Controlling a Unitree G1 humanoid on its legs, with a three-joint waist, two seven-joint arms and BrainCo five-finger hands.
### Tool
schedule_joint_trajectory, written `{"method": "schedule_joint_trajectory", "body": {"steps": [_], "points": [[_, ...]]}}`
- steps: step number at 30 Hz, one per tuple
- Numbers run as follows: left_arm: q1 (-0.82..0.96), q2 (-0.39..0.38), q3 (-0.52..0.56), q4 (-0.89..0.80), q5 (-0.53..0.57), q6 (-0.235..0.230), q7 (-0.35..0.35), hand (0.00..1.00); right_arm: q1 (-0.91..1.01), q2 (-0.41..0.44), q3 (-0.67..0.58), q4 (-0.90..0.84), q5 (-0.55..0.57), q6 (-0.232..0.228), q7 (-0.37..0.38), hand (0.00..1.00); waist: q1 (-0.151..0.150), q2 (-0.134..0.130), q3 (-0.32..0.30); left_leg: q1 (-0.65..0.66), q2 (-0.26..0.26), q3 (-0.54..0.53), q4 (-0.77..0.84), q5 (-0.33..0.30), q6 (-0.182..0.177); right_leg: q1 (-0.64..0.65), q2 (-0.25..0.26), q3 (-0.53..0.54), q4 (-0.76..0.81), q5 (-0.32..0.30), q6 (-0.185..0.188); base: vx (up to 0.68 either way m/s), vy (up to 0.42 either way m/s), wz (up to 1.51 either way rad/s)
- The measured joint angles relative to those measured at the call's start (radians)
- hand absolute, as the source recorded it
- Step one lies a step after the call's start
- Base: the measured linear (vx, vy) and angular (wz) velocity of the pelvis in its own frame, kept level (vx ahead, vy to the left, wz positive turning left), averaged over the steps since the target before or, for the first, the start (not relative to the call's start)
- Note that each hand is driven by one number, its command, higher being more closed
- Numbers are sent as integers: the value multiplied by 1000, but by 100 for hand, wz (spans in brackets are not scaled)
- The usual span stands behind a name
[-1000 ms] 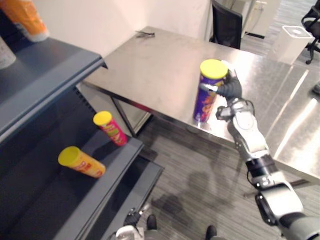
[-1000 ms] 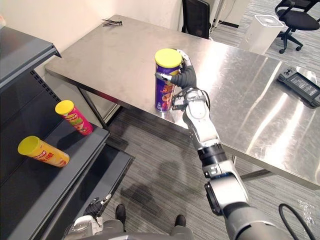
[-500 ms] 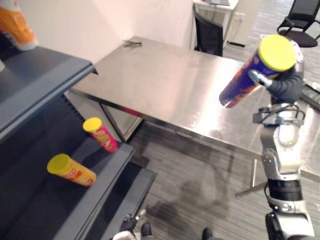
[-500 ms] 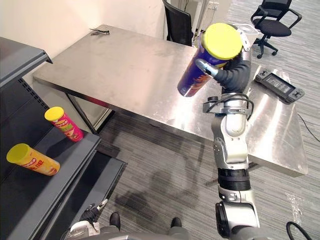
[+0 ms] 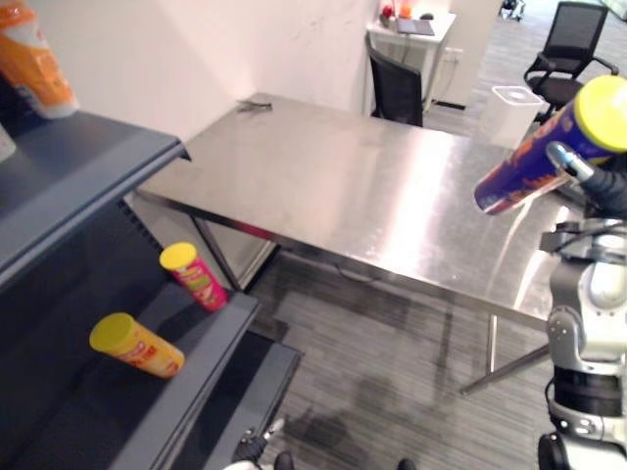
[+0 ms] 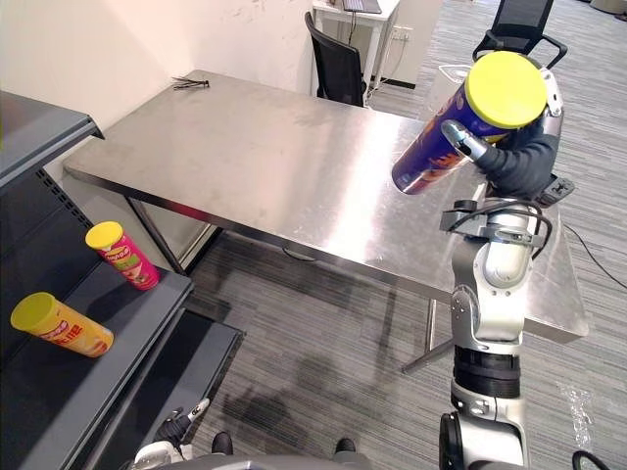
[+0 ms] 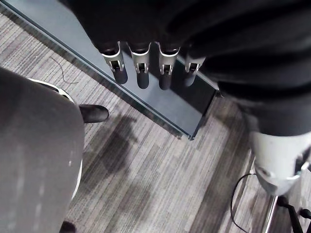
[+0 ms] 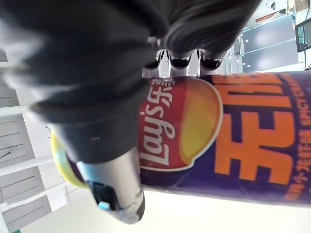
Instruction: Put the gum and the chips on the shelf.
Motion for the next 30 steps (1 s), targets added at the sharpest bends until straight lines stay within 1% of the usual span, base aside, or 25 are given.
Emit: {"method": "schedule_joint_trajectory", "body": {"steps": [4, 7, 8, 9, 10, 11, 12, 13, 14, 15, 16, 17, 18, 19, 20, 21, 22, 23, 24, 25, 26, 27, 28, 29, 30], "points": [[2, -1, 3, 0, -1, 0, -2, 0, 22, 1, 2, 0, 0, 1, 5, 100, -1, 8, 2, 4, -3, -14, 1, 5, 0, -4, -6, -11, 36, -15, -2, -18, 2, 8], [2, -1, 14, 1, -4, 0, -4, 0, 23, 7, 31, -2, 4, 0, 4, 100, 1, 17, 14, -30, -3, -64, 35, 9, -1, -29, -15, -49, 121, -61, -10, -71, -26, 46], [0, 0, 18, 0, -5, 0, -5, 0, 22, 6, 52, -6, 6, 0, 5, 100, 1, 24, 18, -76, 0, -107, 69, 8, -2, -57, -17, -76, 168, -84, -18, -125, -65, 81], [-3, -3, 20, -7, -7, 0, -5, 0, 19, 5, 84, -11, 8, 0, 7, 100, 1, 36, 26, -124, 3, -151, 90, 18, -16, -96, -20, -112, 228, -112, -28, -140, -78, 90], [-4, -4, 19, -12, -7, -1, -6, 0, 17, 6, 98, -12, 9, 0, 11, 100, 3, 44, 30, -144, 5, -172, 95, 24, -23, -118, -24, -129, 266, -132, -35, -161, -109, 94], [-3, -16, 19, -26, -8, -2, -6, 0, 12, 4, 121, -13, 28, 3, 27, 100, 17, 64, 43, -182, 11, -208, 101, 45, -31, -160, -24, -159, 343, -166, -57, -195, -157, 90], [0, -19, 19, -44, -8, -1, -5, 0, 9, 2, 126, -19, 29, 10, 31, 100, 30, 96, 58, -192, 39, -240, 58, 36, -33, -171, 4, -189, 372, -190, -96, -210, -184, 91], [0, -14, 20, -36, -9, 0, -5, 0, 9, 11, 126, -20, 29, 11, 32, 100, 38, 101, 60, -190, 51, -202, 28, -5, 2, -165, 7, -218, 352, -189, -96, -202, -192, 115], [-10, 5, 26, -20, -11, 2, -3, 0, 6, 17, 119, -22, 30, 12, 32, 100, 39, 86, 67, -228, 58, -95, 59, -77, 125, -163, -13, -276, 324, -184, -106, -199, -227, 156], [-12, 2, 64, -16, -14, 0, -6, 0, -14, 18, 89, -20, 32, 15, 25, 100, 37, 64, 86, -306, 59, 70, 316, -68, 212, -169, -62, -350, 337, -175, -123, -149, -178, 151], [1, -1, 73, -14, -14, 2, -4, 0, -23, 20, 85, -20, 33, 18, 22, 100, 42, 78, 85, -306, 70, 120, 438, -51, 225, -167, -66, -367, 353, -175, -127, -142, -258, 150], [41, -9, 80, -19, -14, 6, -3, 0, -26, 18, 75, -30, 33, 16, 17, 100, 35, 106, 85, -289, 86, 193, 453, -29, 200, -148, -51, -430, 375, -183, -140, -93, -189, 118], [49, -10, 77, -26, -14, 6, -3, 0, -22, 19, 62, -35, 33, 8, 12, 100, 24, 111, 85, -284, 71, 187, 386, 20, 190, -139, -56, -459, 369, -186, -146, -169, -218, 160], [46, -11, 98, -28, -14, 4, -2, 0, -27, 23, 21, -34, 33, 6, 0, 100, 20, 81, 78, -221, 18, 171, 207, 110, 158, -122, -74, -527, 303, -178, -155, -193, -178, 160], [46, -14, 114, -13, -14, 20, 0, 0, -28, 27, -22, -36, 33, 5, -8, 100, 27, 70, 85, -221, 40, 252, 389, -26, 178, -101, -76, -596, 269, -161, -163, -197, -181, 150], [56, -18, 119, -12, -14, 23, 0, 0, -26, 27, -35, -37, 33, 4, -15, 100, 24, 67, 84, -208, 52, 275, 461, -79, 172, -93, -77, -627, 260, -155, -169, -198, -207, 159], [61, -29, 139, -1, -12, 25, 1, 0, -20, 26, -60, -40, 33, 4, -23, 100, 16, 75, 79, -160, 77, 309, 524, -137, 148, -77, -77, -694, 250, -149, -175, -164, -118, 150], [62, -38, 154, 3, -11, 28, 2, 0, -17, 25, -89, -40, 33, 3, -30, 100, 7, 81, 76, -119, 94, 326, 524, -158, 127, -73, -74, -740, 245, -144, -178, -266, -70, 201], [60, -45, 171, 5, -10, 33, 2, 0, -12, 24, -128, -41, 33, 3, -54, 100, -5, 95, 69, -66, 114, 339, 489, -173, 96, -75, -73, -816, 236, -136, -177, -243, -3, 163], [59, -46, 176, 5, -9, 34, 2, 0, -8, 25, -142, -41, 33, 3, -61, 100, -7, 101, 64, -49, 116, 340, 465, -178, 83, -79, -73, -839, 233, -132, -174, -308, 56, 157], [59, -49, 177, 6, -6, 35, 2, 0, 0, 25, -161, -40, 29, 3, -69, 100, -4, 103, 64, -23, 117, 347, 395, -190, 56, -91, -72, -885, 223, -124, -166, -215, 89, 95], [59, -50, 177, 10, -4, 36, 3, 0, 5, 25, -172, -41, 27, 4, -75, 100, -6, 112, 58, -15, 118, 365, 359, -193, 43, -98, -73, -907, 221, -117, -166, -271, 166, 103], [53, -50, 177, 25, -2, 37, 3, 0, 9, 25, -181, -41, 26, 5, -85, 100, -9, 116, 57, -8, 114, 404, 283, -199, 22, -108, -75, -948, 217, -98, -170, -260, 233, 82], [47, -44, 176, 39, 0, 38, 4, 0, 17, 33, -189, -41, 26, 6, -89, 100, -6, 111, 60, -6, 103, 428, 232, -205, 5, -115, -79, -970, 215, -82, -176, -327, 345, 79], [50, -32, 177, 42, 5, 38, 4, 0, 22, 65, -191, -41, 26, 14, -91, 100, 0, 77, 59, -6, 70, 435, 199, -173, 13, -121, -100, -976, 201, -38, -187, -249, 306, 46]]}}
